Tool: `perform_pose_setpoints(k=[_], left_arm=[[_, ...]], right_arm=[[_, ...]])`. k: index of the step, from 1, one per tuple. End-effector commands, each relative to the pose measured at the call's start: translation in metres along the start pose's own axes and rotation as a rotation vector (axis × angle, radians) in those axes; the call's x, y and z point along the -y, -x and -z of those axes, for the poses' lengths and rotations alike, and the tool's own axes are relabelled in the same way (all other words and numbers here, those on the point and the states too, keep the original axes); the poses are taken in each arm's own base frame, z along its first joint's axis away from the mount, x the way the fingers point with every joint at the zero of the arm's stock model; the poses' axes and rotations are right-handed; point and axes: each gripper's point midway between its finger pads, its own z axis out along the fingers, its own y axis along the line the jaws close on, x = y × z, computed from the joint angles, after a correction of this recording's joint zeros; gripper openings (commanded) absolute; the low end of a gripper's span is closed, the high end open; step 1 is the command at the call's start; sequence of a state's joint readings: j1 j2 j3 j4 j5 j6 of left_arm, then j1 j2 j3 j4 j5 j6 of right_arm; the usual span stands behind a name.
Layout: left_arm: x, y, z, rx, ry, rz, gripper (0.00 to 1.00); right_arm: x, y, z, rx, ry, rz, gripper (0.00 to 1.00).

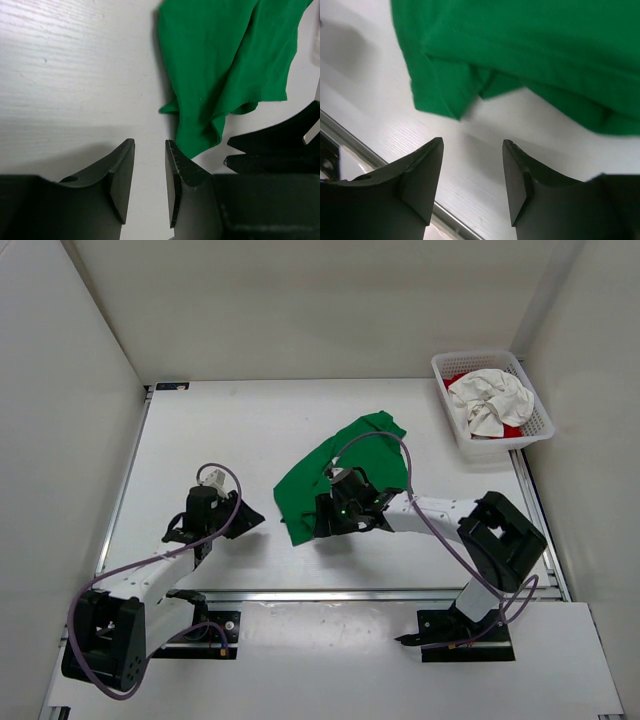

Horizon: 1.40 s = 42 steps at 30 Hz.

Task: Fold and stack the t-shirts
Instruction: Move the tshirt to the center of the board, then flatten out the tshirt

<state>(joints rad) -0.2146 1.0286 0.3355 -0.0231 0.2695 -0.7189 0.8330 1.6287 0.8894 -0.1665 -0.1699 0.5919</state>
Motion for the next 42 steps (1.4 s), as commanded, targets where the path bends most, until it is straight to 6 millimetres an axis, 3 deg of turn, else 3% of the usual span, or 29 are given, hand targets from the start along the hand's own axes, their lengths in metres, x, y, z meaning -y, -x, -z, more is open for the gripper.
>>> perform_pose_setpoints(k=[1,6,8,9,11,15,16,17,19,20,21,22,23,24,25,26,27,28,29,31,33,34,37,39,40,41,42], left_arm=[[-0.001,-0.006,0.001,-0.004,-0.009,-0.004,0.41],[-0.007,-0.009,0.001,-0.003,0.002,-0.002,0.42],[-0.004,-0.01,0.001,-0.014,-0.004,-0.011,0.42],[-0.005,-0.009,0.001,-0.006,0.001,-0.011,0.42],[-0.005,-0.009,0.001,-0.001,0.0,-0.016,0.41],[-0.01,-0.011,0.0,-0.007,0.016,-0.012,0.41],[-0.002,-0.005,-0.001,0.011,-0.01,-0.019,0.42],[-0.001,-0.005,-0.002,0.012,-0.013,-0.023,0.41],[0.002,-0.007,-0.004,0.001,-0.017,-0.024,0.41],[0.006,-0.004,-0.004,0.008,-0.021,-0.025,0.41],[0.011,-0.004,-0.004,0.004,-0.028,-0.034,0.41],[0.014,-0.003,-0.005,0.006,-0.032,-0.039,0.42],[0.017,-0.003,-0.004,0.008,-0.035,-0.041,0.41],[0.019,-0.002,-0.006,0.008,-0.035,-0.042,0.41],[0.024,0.001,-0.006,0.011,-0.047,-0.044,0.41],[0.025,0.003,-0.007,0.014,-0.042,-0.049,0.4],[0.03,0.007,-0.006,0.015,-0.046,-0.055,0.41],[0.027,0.008,-0.008,0.012,-0.033,-0.061,0.41],[0.029,0.008,-0.008,0.001,-0.024,-0.073,0.41],[0.029,0.017,-0.007,0.016,-0.009,-0.09,0.41],[0.03,0.031,-0.009,0.056,-0.005,-0.065,0.42],[0.031,0.031,-0.011,0.051,-0.004,-0.052,0.42],[0.056,0.056,-0.022,0.094,-0.031,-0.055,0.44],[0.059,0.071,-0.034,0.115,-0.003,-0.047,0.45],[0.065,0.079,-0.037,0.125,-0.006,-0.045,0.46],[0.061,0.084,-0.044,0.13,0.005,-0.04,0.47],[0.061,0.096,-0.052,0.139,0.016,-0.031,0.48]], right_arm=[[-0.039,0.038,-0.006,0.105,0.136,-0.031,0.49],[-0.035,0.039,-0.024,0.073,0.129,-0.051,0.5],[-0.036,0.036,-0.032,0.049,0.122,-0.054,0.38],[-0.038,0.041,-0.031,0.057,0.124,-0.057,0.21],[-0.038,0.043,-0.027,0.059,0.115,-0.045,0.05],[-0.052,0.079,0.001,0.138,0.127,-0.004,0.0],[-0.055,0.103,0.016,0.192,0.127,0.024,0.0],[-0.044,0.113,0.023,0.2,0.095,0.034,0.0],[-0.057,0.182,0.056,0.321,0.114,0.067,0.0],[-0.039,0.191,0.05,0.289,0.08,0.065,0.0],[-0.048,0.222,0.058,0.313,0.08,0.082,0.0],[-0.064,0.273,0.089,0.428,0.1,0.119,0.0],[-0.063,0.308,0.089,0.449,0.107,0.125,0.0],[-0.042,0.315,0.057,0.38,0.081,0.086,0.0],[-0.051,0.346,0.052,0.407,0.141,0.076,0.04],[-0.078,0.387,0.096,0.556,0.219,0.112,0.09],[-0.076,0.404,0.093,0.603,0.254,0.103,0.17],[-0.066,0.39,0.071,0.51,0.314,0.035,0.33],[-0.057,0.385,0.066,0.484,0.335,-0.001,0.41],[-0.057,0.374,0.069,0.481,0.272,0.05,0.46],[-0.052,0.368,0.088,0.512,0.129,0.113,0.51],[-0.053,0.367,0.09,0.528,0.069,0.16,0.52],[-0.057,0.363,0.14,0.567,-0.025,0.216,0.53],[-0.046,0.335,0.142,0.479,-0.075,0.229,0.5],[-0.049,0.329,0.159,0.485,-0.077,0.235,0.5],[-0.037,0.31,0.142,0.426,-0.118,0.232,0.44],[-0.05,0.306,0.167,0.478,-0.111,0.257,0.37]])
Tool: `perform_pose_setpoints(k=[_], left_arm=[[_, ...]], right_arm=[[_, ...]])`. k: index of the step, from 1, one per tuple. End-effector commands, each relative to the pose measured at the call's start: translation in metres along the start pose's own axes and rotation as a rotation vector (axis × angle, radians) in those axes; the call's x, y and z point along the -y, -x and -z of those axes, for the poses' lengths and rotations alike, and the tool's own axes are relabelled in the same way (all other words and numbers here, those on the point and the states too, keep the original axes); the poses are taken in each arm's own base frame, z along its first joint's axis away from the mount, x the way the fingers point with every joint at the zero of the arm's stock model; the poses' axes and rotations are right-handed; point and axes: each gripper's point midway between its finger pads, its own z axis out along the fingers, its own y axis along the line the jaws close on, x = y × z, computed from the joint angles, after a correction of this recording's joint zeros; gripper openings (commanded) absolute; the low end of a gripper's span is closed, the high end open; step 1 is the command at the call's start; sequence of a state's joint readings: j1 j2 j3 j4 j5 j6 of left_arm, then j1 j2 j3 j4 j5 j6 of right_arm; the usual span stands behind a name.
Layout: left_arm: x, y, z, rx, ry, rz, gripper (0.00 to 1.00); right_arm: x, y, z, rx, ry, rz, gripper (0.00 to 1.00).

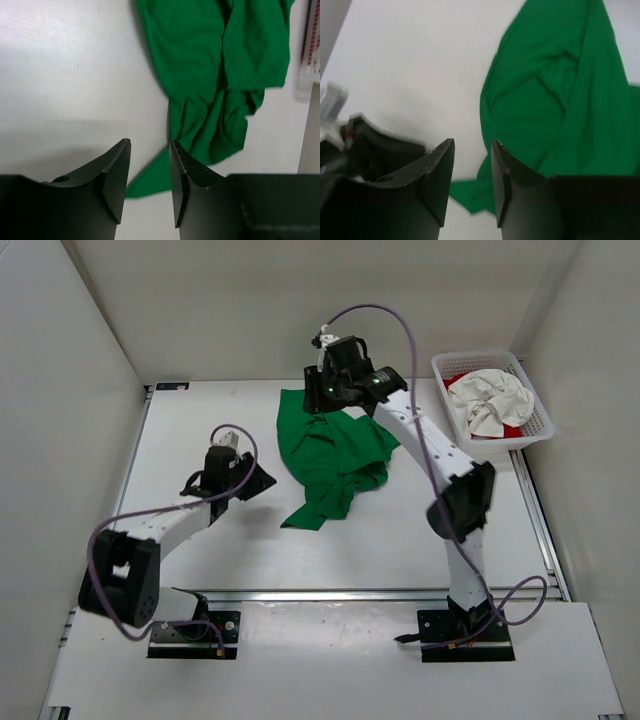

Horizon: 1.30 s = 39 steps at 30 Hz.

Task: Fold and stack the t-shirts
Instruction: Flatten out the tshirt

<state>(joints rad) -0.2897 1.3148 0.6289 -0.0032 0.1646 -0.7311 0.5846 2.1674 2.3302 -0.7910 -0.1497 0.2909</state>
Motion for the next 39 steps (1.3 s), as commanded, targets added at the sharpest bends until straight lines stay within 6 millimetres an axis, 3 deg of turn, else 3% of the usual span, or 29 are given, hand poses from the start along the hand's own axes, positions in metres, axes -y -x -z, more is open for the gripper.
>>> perform_pose_setpoints(k=[1,3,4,5,6,7,10,11,12,15,18,20,23,27,28,29,30,31,33,35,37,38,39], left_arm=[[0.009,0.048,-0.018,0.11,0.023,0.01,0.47],[-0.005,0.064,-0.042,0.104,0.077,0.024,0.5],[-0.01,0.069,-0.057,0.092,0.097,0.033,0.52],[-0.012,0.074,-0.064,0.087,0.098,0.044,0.52],[-0.018,0.08,-0.076,0.075,0.108,0.057,0.53],[-0.022,0.085,-0.091,0.061,0.11,0.07,0.55],[-0.018,0.094,-0.121,0.024,0.105,0.047,0.59],[-0.014,0.095,-0.13,0.003,0.102,0.038,0.6],[-0.017,0.093,-0.136,-0.009,0.115,0.03,0.61],[-0.014,0.102,-0.158,-0.024,0.132,0.005,0.61],[-0.009,0.102,-0.179,-0.063,0.118,-0.005,0.6],[-0.015,0.097,-0.196,-0.089,0.137,0.003,0.57],[-0.012,0.097,-0.216,-0.112,0.131,-0.007,0.52],[-0.001,0.099,-0.233,-0.12,0.107,-0.007,0.25],[-0.003,0.099,-0.235,-0.12,0.114,0.006,0.13],[-0.005,0.101,-0.235,-0.113,0.111,0.016,0.04],[-0.005,0.097,-0.233,-0.123,0.109,0.038,0.0],[-0.006,0.107,-0.228,-0.097,0.097,0.052,0.0],[-0.015,0.12,-0.209,-0.043,0.095,0.076,0.0],[-0.028,0.127,-0.187,0.011,0.108,0.114,0.0],[-0.044,0.132,-0.161,0.076,0.122,0.159,0.0],[-0.068,0.114,-0.143,0.08,0.16,0.209,0.0],[-0.069,0.126,-0.128,0.124,0.149,0.224,0.0]], right_arm=[[0.007,-0.002,0.08,0.059,-0.118,0.095,0.33],[0.018,-0.029,0.114,0.109,-0.089,0.035,0.21],[0.016,-0.026,0.143,0.17,-0.056,0.012,0.19],[0.027,-0.053,0.134,0.139,-0.026,-0.037,0.19],[0.039,-0.073,0.139,0.132,-0.035,-0.074,0.22],[0.041,-0.081,0.142,0.137,-0.035,-0.091,0.26],[0.056,-0.161,0.111,-0.008,-0.033,-0.181,0.42],[0.052,-0.163,0.105,0.011,-0.024,-0.19,0.48],[0.056,-0.183,0.098,-0.023,-0.029,-0.212,0.51],[0.062,-0.211,0.075,-0.055,0.031,-0.303,0.56],[0.056,-0.217,0.057,-0.06,0.071,-0.338,0.6],[0.05,-0.224,0.043,-0.064,0.103,-0.35,0.61],[0.054,-0.226,0.03,-0.063,0.106,-0.393,0.61],[0.054,-0.222,0.02,-0.044,0.115,-0.413,0.61],[0.059,-0.217,0.016,-0.037,0.103,-0.416,0.59],[0.069,-0.225,0.011,-0.068,0.078,-0.436,0.56],[0.07,-0.224,0.006,-0.081,0.078,-0.439,0.55],[0.076,-0.224,0.005,-0.087,0.064,-0.444,0.5],[0.089,-0.22,0.006,-0.059,0.024,-0.46,0.18],[0.1,-0.216,0.011,-0.041,0.001,-0.47,0.01],[0.109,-0.206,0.019,-0.02,-0.013,-0.468,0.0],[0.118,-0.192,0.025,0.007,-0.023,-0.464,0.0],[0.129,-0.185,0.029,0.014,-0.043,-0.457,0.0]])
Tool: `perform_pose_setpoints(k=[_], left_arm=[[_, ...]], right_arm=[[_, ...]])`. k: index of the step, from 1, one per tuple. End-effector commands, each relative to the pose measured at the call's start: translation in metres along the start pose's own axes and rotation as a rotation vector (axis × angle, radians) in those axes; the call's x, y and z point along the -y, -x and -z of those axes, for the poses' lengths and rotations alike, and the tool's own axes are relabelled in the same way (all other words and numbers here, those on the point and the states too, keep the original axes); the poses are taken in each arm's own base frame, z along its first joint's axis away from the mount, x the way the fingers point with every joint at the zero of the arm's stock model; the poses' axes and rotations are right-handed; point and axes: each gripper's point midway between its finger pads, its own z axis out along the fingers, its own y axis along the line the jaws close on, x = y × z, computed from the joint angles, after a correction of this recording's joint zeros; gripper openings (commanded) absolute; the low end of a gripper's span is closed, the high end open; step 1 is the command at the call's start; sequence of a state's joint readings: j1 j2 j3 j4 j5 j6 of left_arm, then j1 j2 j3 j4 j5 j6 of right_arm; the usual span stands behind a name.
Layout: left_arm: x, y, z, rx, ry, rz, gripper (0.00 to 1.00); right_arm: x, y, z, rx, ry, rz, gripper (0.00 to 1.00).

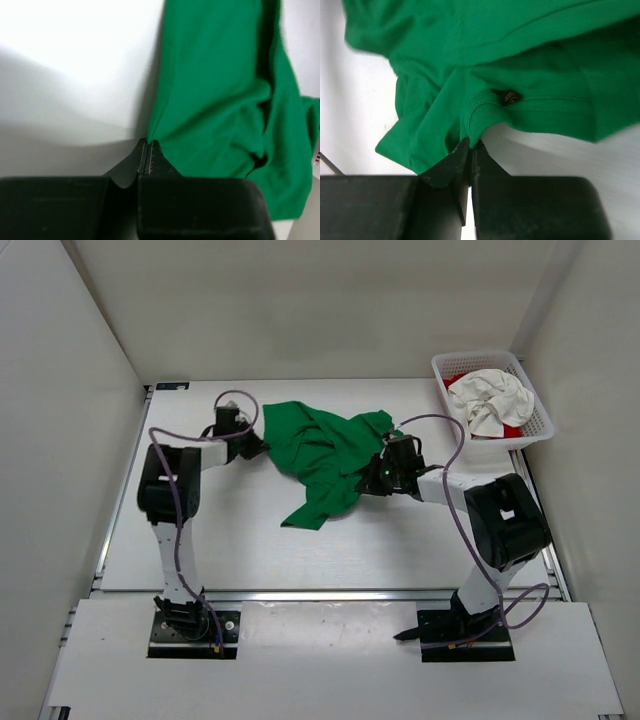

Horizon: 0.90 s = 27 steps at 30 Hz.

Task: Fold and stack the t-shirts
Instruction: Flatten out the tshirt

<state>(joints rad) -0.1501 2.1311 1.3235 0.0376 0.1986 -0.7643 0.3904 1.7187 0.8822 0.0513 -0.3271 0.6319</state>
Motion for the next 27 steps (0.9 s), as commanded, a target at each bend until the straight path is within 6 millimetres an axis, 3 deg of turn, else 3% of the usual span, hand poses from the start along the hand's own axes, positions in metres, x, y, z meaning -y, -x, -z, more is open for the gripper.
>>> perform_pose_setpoints(k=[1,2,4,5,6,8,9,11,13,14,16,18,20,21,23,24,26,27], left_arm=[[-0.042,0.019,0.055,0.121,0.057,0.113,0.0],[-0.058,0.022,0.066,0.147,0.093,0.133,0.0],[-0.086,-0.004,0.087,0.14,0.156,0.163,0.0],[-0.086,0.0,0.101,0.182,0.162,0.166,0.0],[-0.09,-0.007,0.115,0.203,0.17,0.171,0.0],[-0.102,-0.033,0.131,0.195,0.199,0.174,0.02],[-0.094,-0.035,0.14,0.205,0.182,0.178,0.04],[-0.093,-0.049,0.149,0.197,0.147,0.173,0.23],[-0.101,-0.056,0.161,0.191,0.15,0.19,0.52],[-0.104,-0.058,0.167,0.183,0.142,0.194,0.65],[-0.11,-0.051,0.18,0.217,0.156,0.204,0.78],[-0.12,-0.036,0.197,0.307,0.192,0.216,0.83],[-0.121,-0.027,0.209,0.375,0.194,0.219,0.76],[-0.118,-0.02,0.213,0.399,0.181,0.224,0.64],[-0.121,-0.025,0.206,0.364,0.192,0.23,0.54],[-0.121,-0.027,0.203,0.349,0.186,0.224,0.54],[-0.122,-0.027,0.188,0.321,0.182,0.231,0.54],[-0.121,-0.027,0.18,0.303,0.178,0.227,0.55]], right_arm=[[-0.006,0.06,0.027,0.14,0.007,0.041,0.0],[-0.003,0.077,0.035,0.163,-0.012,0.04,0.0],[0.008,0.103,0.044,0.182,-0.031,0.048,0.0],[0.014,0.126,0.054,0.202,-0.04,0.047,0.0],[0.034,0.128,0.051,0.167,-0.087,0.032,0.0],[0.044,0.159,0.048,0.16,-0.115,0.045,0.0],[0.049,0.173,0.053,0.165,-0.139,0.052,0.0],[0.059,0.183,0.054,0.17,-0.169,0.043,0.01],[0.057,0.193,0.061,0.199,-0.167,0.039,0.25],[0.055,0.193,0.069,0.217,-0.163,0.033,0.32],[0.053,0.185,0.078,0.242,-0.164,0.027,0.39],[0.045,0.178,0.089,0.276,-0.154,0.011,0.42],[0.04,0.166,0.096,0.305,-0.117,-0.017,0.44],[0.033,0.158,0.101,0.327,-0.098,-0.019,0.48],[0.022,0.147,0.109,0.366,-0.072,-0.002,0.48],[0.026,0.129,0.102,0.334,-0.068,-0.023,0.48],[0.016,0.112,0.101,0.322,-0.031,-0.003,0.34],[0.019,0.092,0.097,0.293,-0.032,-0.013,0.27]])
